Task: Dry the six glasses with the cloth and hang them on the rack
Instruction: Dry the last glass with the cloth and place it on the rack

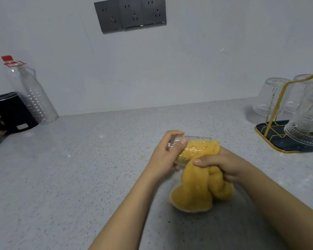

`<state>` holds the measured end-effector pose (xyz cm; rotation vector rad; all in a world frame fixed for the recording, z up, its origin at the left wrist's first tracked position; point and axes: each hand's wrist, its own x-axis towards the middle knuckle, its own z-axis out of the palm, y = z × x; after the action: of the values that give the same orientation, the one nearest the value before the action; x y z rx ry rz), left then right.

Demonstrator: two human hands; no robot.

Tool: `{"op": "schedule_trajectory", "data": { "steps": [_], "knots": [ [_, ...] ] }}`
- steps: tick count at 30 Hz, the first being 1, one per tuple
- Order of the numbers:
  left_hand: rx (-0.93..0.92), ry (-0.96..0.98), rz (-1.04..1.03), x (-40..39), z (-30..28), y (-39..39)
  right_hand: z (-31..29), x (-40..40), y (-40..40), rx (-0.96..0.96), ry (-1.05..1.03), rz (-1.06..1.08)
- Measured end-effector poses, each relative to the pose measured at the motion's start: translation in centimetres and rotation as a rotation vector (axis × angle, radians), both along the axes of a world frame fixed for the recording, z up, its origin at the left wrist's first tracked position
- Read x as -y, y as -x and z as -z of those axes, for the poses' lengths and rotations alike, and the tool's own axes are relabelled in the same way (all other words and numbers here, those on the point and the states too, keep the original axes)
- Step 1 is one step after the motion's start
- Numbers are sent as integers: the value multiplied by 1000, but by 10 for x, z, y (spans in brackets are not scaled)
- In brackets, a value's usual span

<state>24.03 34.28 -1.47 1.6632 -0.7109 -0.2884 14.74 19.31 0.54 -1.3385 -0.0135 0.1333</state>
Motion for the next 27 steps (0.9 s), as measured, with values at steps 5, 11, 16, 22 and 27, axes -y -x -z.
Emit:
{"op": "schedule_trajectory", "data": {
  "steps": [5,11,16,22,27],
  "knots": [
    [194,93,-95,10,7,5,6,4,0,-36,-127,10],
    [-209,-99,-10,8,0,2,8,-12,7,213,817,-80],
    [-83,-32,-36,6,1,7,-2,-2,8,19,277,38],
    [204,134,-61,12,7,11,-6,1,11,-83,-64,42],
    [-165,-74,-14,10,0,8,2,-13,13,137,823,-4]
  ]
}}
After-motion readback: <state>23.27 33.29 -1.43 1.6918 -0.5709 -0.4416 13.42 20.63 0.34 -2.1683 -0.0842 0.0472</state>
